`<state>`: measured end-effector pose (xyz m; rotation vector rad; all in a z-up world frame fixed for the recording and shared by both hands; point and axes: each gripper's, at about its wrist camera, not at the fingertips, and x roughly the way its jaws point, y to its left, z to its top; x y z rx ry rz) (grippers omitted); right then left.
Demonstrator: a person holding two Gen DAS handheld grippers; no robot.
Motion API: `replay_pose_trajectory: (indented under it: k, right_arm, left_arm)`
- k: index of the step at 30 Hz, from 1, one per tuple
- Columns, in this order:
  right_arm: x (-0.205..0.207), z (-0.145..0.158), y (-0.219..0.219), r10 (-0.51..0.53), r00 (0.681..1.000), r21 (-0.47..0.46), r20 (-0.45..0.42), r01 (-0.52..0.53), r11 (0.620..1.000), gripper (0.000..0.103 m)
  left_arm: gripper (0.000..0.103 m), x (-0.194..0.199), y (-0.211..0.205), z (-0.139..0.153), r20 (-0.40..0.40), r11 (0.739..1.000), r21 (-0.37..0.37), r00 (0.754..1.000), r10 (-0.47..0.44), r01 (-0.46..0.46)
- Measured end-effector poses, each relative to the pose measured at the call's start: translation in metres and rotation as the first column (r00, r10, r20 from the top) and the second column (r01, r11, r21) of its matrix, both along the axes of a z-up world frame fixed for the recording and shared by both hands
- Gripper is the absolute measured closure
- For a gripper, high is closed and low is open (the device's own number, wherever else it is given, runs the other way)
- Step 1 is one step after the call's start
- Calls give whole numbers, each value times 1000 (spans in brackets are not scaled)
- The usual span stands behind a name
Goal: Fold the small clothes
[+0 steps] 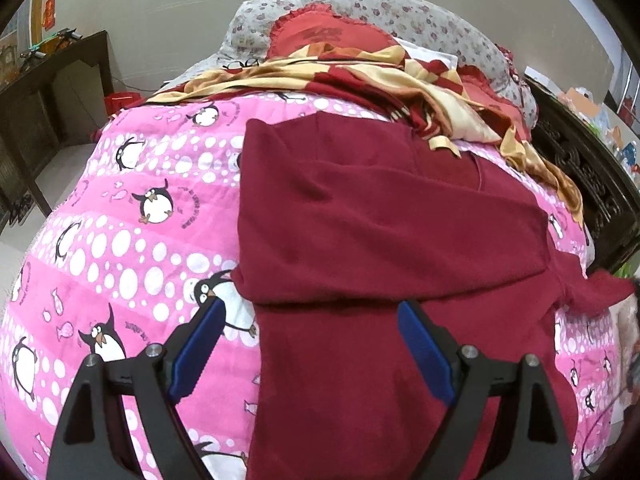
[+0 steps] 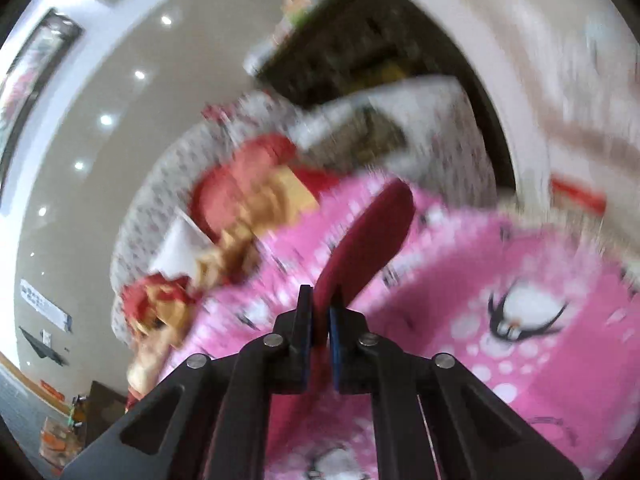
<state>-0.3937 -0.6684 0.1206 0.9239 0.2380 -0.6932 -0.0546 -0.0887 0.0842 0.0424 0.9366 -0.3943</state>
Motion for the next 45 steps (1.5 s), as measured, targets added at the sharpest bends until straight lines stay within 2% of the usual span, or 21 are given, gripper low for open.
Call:
replay_pose_trajectory:
  k: [4,8,10,13,16,18,19,20,21,25,28,30,32,36,37,38,39,40,41,43,45]
  right_arm:
    - [40,58,40,156,987,-135,-22,-158,978,69]
    - [118,81,103,403,914,-188,-51,-405,895,69]
    - [165,82,149,534,843,-205,-69,-535,819,69]
    - [223,69,215,670,731,-221,-130,-680,699,69]
    - [276,28,289,778,583,-197,-234,-812,549,69]
    - [300,-9,322,808,492,-131,-324,-870,476,69]
    - [310,-26,331,819,446,-75,-360,-889,451,65]
    - [319,-46,339,826,397,-1,-400,-901,433,62]
    - [319,-58,342,829,374,42,-416,-903,428,61]
    - [287,-55,323,838,409,31,-363,-893,449,44]
    - [253,-35,298,822,466,-4,-328,-871,492,37]
    - [227,-27,283,800,500,-13,-333,-850,526,36]
    - [206,-23,264,769,543,-16,-339,-820,572,35]
    - [172,-26,231,715,619,19,-325,-752,659,35]
    - [163,-30,221,698,641,37,-318,-728,685,35]
    - [162,-32,215,689,654,50,-313,-713,700,35]
    - [155,-35,206,675,673,71,-301,-691,720,35]
    - [151,-36,200,667,687,81,-288,-676,732,35]
    - [150,-36,199,660,697,86,-280,-667,740,35]
    - [145,-36,191,639,720,81,-272,-644,760,35]
    - [141,-32,184,616,740,64,-271,-625,778,35]
  left_arm:
    - [12,8,5,1,-3,1000,-26,1000,18,-18]
    - [12,11,12,8,6,998,-58,999,36,-35]
    - [12,12,16,13,14,997,-70,999,42,-41]
    - [12,14,21,17,22,996,-80,998,51,-49]
    - [12,17,23,16,20,995,-81,998,56,-54]
    - [12,19,23,12,7,995,-82,998,54,-54]
    - [12,19,22,11,1,995,-85,999,51,-51]
    - [12,19,21,10,-2,995,-87,999,45,-45]
    - [12,19,20,9,-4,995,-89,999,37,-37]
    - [12,22,7,10,10,995,-99,1000,-7,8]
    - [12,26,-14,10,17,993,-109,999,-49,50]
    - [12,29,-31,7,17,989,-118,996,-83,84]
    - [12,34,-49,1,2,991,-89,995,-99,99]
    - [13,42,-80,-9,9,990,-69,992,-123,124]
    - [22,44,-89,-12,11,988,-59,990,-141,141]
    - [41,45,-97,-14,9,986,-46,987,-160,160]
    - [54,47,-109,-19,-9,982,-15,982,-188,187]
    - [77,48,-114,-22,-25,979,5,979,-203,204]
    - [85,49,-120,-25,-34,976,22,976,-217,217]
    - [90,48,-127,-22,-20,968,42,969,-247,247]
    - [91,48,-121,-6,0,966,11,966,-259,259]
